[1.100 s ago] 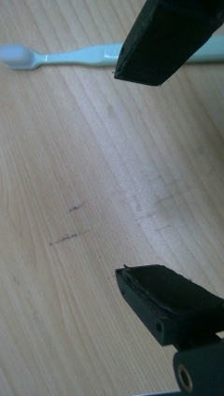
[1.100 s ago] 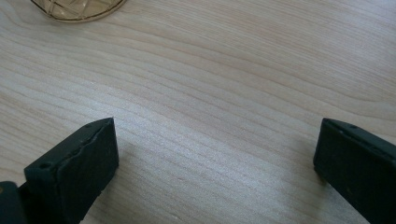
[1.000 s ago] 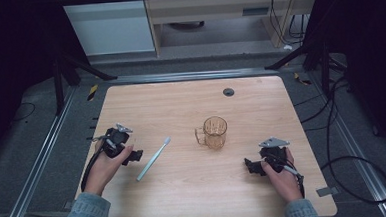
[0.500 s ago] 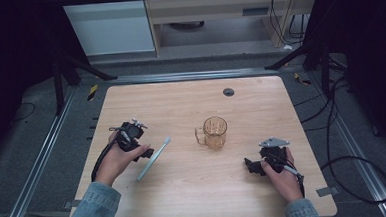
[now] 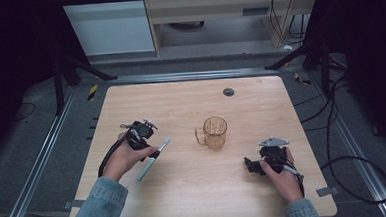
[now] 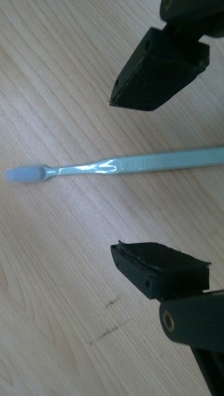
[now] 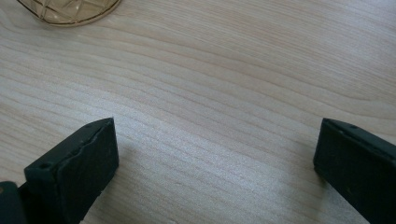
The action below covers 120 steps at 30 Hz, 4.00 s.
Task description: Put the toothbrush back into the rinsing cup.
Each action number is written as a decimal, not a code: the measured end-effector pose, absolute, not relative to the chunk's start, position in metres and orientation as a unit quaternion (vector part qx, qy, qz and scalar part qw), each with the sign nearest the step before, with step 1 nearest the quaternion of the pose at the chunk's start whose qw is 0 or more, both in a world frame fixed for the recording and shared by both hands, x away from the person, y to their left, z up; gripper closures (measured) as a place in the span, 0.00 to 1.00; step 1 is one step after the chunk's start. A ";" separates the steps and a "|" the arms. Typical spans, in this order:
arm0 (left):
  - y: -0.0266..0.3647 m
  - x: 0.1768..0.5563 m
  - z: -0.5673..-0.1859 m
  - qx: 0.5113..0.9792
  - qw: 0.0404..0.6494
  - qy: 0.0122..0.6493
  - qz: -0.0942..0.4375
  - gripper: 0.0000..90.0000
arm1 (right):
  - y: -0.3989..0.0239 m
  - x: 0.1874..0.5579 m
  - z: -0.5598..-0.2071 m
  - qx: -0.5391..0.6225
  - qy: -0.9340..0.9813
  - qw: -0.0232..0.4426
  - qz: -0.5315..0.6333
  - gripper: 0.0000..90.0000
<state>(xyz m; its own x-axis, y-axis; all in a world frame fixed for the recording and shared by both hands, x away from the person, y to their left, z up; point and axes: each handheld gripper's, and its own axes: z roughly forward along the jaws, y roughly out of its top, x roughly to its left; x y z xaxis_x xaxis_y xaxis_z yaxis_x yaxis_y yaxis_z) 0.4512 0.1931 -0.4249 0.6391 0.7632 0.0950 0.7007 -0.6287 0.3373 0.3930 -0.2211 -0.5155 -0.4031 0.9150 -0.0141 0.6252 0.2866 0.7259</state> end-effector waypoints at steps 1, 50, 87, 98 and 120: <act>0.191 0.452 -0.426 0.896 0.133 0.408 0.112 0.28 | -0.221 0.393 -0.516 0.499 0.771 0.222 0.327 0.00; 0.167 0.489 -0.451 0.905 0.053 0.421 0.035 0.74 | -0.221 0.393 -0.515 0.500 0.770 0.221 0.328 0.00; 0.162 0.495 -0.461 0.905 0.025 0.425 0.022 0.80 | -0.221 0.393 -0.516 0.499 0.771 0.221 0.328 0.00; 0.162 0.496 -0.463 0.905 0.027 0.424 0.022 0.82 | -0.220 0.392 -0.515 0.506 0.768 0.213 0.330 0.00; 0.158 0.485 -0.440 0.908 0.076 0.409 0.057 0.88 | -0.220 0.392 -0.515 0.507 0.767 0.212 0.331 0.00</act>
<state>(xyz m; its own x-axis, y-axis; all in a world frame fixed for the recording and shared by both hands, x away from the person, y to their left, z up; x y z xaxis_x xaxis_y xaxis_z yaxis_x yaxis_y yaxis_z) 0.4846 0.1585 -0.4405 0.6587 0.7513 0.0404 0.7341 -0.6535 0.1843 0.3920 -0.2203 -0.5145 -0.3963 0.9181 0.0089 0.6373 0.2681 0.7225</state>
